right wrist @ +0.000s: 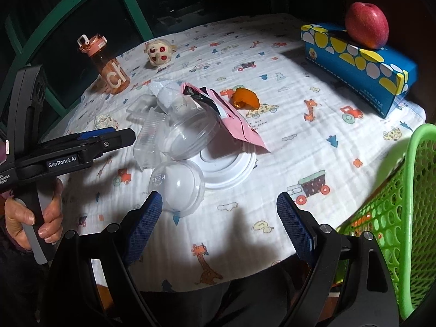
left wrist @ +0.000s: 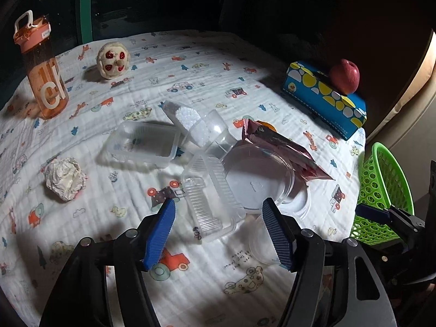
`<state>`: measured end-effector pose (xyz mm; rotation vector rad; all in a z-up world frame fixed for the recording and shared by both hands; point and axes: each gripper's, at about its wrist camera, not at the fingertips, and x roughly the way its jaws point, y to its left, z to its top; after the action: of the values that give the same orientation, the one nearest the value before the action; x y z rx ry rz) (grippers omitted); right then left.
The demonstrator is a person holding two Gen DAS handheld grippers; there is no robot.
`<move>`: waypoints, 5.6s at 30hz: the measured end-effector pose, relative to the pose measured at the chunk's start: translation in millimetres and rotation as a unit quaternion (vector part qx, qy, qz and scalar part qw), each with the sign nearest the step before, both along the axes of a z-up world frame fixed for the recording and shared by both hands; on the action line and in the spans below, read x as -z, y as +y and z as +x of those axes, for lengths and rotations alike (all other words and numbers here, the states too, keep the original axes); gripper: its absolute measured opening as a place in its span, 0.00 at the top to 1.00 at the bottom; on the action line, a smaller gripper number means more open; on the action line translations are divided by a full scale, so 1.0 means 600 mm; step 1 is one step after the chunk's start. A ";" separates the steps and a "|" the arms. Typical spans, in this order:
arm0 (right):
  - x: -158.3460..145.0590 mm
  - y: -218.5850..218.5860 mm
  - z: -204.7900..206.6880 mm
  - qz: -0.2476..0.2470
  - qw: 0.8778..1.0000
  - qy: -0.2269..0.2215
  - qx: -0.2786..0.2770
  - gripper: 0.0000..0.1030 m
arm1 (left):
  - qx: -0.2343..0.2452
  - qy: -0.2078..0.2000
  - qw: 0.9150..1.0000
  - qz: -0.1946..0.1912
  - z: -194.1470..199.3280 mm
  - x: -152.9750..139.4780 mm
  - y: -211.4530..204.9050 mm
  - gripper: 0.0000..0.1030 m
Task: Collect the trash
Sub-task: 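Grasp the clear plastic tray with the left tool, then grasp the clear round plastic lid with the right tool, then carry the lid and tray to the green wastebasket and open both tools, then return both tools to the table and grasp the pink wrapper with the right tool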
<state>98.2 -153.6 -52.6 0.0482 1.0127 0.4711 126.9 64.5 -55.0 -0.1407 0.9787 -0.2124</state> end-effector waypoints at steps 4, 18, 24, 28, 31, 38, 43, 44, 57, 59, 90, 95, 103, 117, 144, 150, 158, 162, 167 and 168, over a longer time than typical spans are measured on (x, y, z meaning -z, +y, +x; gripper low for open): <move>0.005 0.002 -0.002 -0.002 1.000 0.004 0.000 0.17 | 0.007 0.006 1.000 -0.009 0.008 0.020 -0.006 0.39; 0.019 0.044 -0.012 -0.003 1.000 0.013 -0.027 0.18 | -0.001 0.028 0.999 -0.042 0.031 0.051 0.006 0.71; 0.022 0.068 -0.015 -0.007 0.999 0.010 -0.040 0.24 | 0.008 0.024 0.998 -0.052 0.026 0.046 0.001 0.94; 0.025 0.084 -0.015 -0.008 0.999 0.007 -0.047 0.27 | -0.005 0.018 0.998 -0.061 0.015 0.038 0.017 0.94; 0.032 0.095 -0.011 -0.011 0.999 0.009 -0.048 0.28 | -0.011 0.011 0.998 -0.065 0.006 0.028 0.025 0.94; 0.047 0.124 -0.001 -0.041 0.998 -0.002 -0.043 0.31 | -0.012 -0.016 0.998 -0.067 -0.013 -0.009 0.033 0.94; 0.059 0.138 0.002 -0.075 0.996 -0.017 -0.037 0.37 | -0.016 -0.021 0.997 -0.072 -0.018 -0.020 0.039 0.94; 0.059 0.139 0.001 -0.077 0.996 -0.021 -0.036 0.38 | -0.016 -0.021 0.997 -0.072 -0.020 -0.021 0.039 0.94; -0.009 0.085 -0.025 0.003 0.999 -0.039 -0.038 0.43 | -0.001 -0.041 0.996 -0.076 -0.032 -0.062 0.015 0.94; -0.025 0.058 -0.031 0.015 0.999 -0.043 -0.026 0.43 | 0.008 -0.044 0.996 -0.077 -0.033 -0.069 0.001 0.94; 0.001 -0.452 -0.056 -0.034 0.961 -0.010 0.275 0.42 | 0.249 -0.046 0.965 -0.066 -0.015 -0.147 -0.445 0.94; 0.007 -0.480 -0.062 -0.028 0.958 -0.007 0.287 0.40 | 0.279 -0.034 0.958 -0.055 -0.015 -0.133 -0.503 0.94; -0.010 -0.508 -0.091 -0.019 0.953 -0.025 0.301 0.38 | 0.317 -0.007 0.947 -0.042 -0.014 -0.103 -0.589 0.94; -0.042 -0.539 -0.144 -0.004 0.946 -0.055 0.320 0.37 | 0.339 0.029 0.940 -0.003 -0.003 -0.033 -0.672 0.70; -0.080 -0.330 -0.050 0.023 0.982 -0.069 0.174 0.27 | 0.122 -0.026 0.992 -0.028 0.021 -0.088 -0.315 0.47; -0.074 -0.248 -0.012 0.037 0.991 -0.057 0.114 0.25 | 0.061 -0.034 0.997 -0.018 0.014 -0.088 -0.196 0.44; -0.047 -0.122 0.044 0.064 0.997 -0.025 0.025 0.25 | -0.017 -0.021 0.999 -0.018 0.003 -0.062 -0.070 0.44; -0.034 -0.068 0.074 0.066 0.998 -0.010 -0.004 0.25 | -0.051 -0.012 0.998 -0.023 0.003 -0.047 -0.020 0.44; -0.012 -0.018 0.111 0.059 0.998 0.005 -0.025 0.25 | -0.075 -0.010 0.997 -0.026 0.013 -0.040 0.017 0.44; -0.007 -0.008 0.118 0.056 0.998 0.007 -0.027 0.25 | -0.079 -0.010 0.996 -0.028 0.017 -0.038 0.023 0.44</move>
<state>169.2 -158.6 -48.4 0.1247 1.0023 0.5778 137.0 78.3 -32.0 -0.2653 0.9384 -0.0958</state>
